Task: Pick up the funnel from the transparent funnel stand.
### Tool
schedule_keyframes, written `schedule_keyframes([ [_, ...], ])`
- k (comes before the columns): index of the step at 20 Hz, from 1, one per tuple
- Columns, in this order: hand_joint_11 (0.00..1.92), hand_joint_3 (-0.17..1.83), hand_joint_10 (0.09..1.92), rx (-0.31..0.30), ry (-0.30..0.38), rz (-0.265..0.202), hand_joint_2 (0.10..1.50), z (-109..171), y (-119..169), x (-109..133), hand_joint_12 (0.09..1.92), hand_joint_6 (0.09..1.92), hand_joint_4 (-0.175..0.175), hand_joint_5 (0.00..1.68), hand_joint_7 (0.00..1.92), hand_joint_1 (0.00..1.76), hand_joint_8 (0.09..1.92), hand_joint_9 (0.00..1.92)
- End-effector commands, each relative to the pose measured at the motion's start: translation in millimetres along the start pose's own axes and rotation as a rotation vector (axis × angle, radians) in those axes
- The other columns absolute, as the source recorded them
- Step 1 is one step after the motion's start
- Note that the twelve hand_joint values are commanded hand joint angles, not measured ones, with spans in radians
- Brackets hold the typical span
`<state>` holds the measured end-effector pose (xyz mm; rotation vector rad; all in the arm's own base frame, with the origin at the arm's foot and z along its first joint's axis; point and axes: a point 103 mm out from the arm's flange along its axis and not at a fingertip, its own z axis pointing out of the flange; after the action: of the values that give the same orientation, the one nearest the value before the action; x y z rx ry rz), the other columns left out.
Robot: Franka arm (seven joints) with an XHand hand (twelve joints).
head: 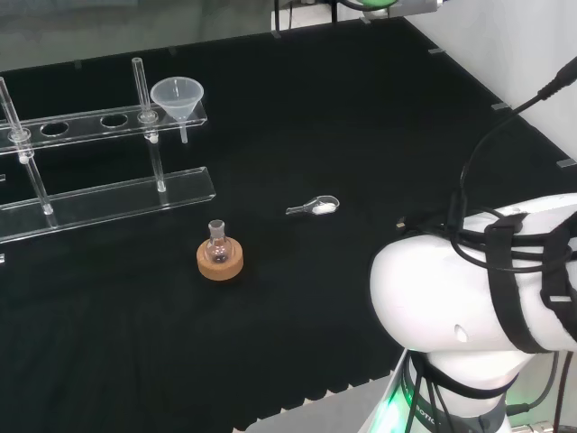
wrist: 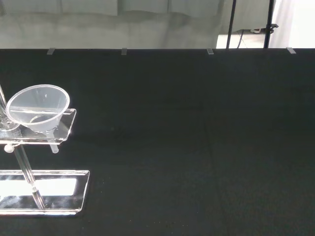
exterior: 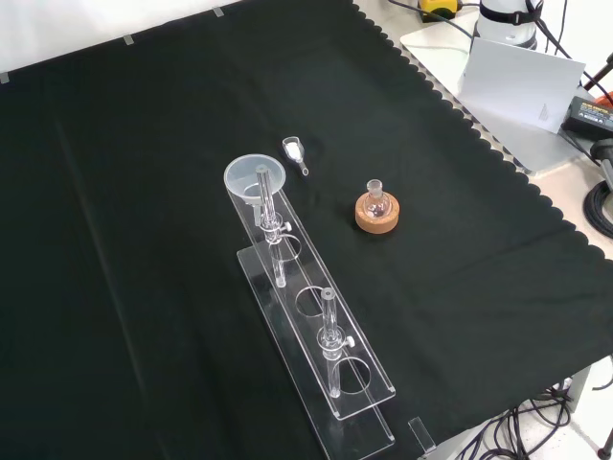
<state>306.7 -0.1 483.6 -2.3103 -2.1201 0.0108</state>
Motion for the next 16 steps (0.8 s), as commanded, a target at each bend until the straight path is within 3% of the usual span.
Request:
schedule_keyframes([
  [1, 0.00, 0.40, 0.09, 0.029, 0.002, 0.004, 0.54, 2, 2, -2, 0.22, 0.09, 0.050, 0.00, 0.00, 0.25, 0.10, 0.00],
  [3, 0.00, 0.26, 0.09, 0.035, -0.025, 0.024, 0.58, 5, 4, -1, 0.09, 0.09, 0.052, 0.00, 0.00, 0.23, 0.09, 0.00],
  [7, 0.00, 0.15, 0.09, 0.043, -0.044, 0.039, 0.63, 13, 9, 4, 0.09, 0.09, 0.054, 0.00, 0.00, 0.28, 0.09, 0.00],
  [13, 0.00, 0.12, 0.09, 0.068, -0.051, -0.002, 0.63, 27, 26, 32, 0.09, 0.09, 0.051, 0.00, 0.00, 0.29, 0.09, 0.00],
  [16, 0.00, 0.11, 0.09, 0.069, -0.022, -0.034, 0.62, 33, 37, 51, 0.09, 0.09, 0.060, 0.00, 0.00, 0.31, 0.09, 0.00],
])
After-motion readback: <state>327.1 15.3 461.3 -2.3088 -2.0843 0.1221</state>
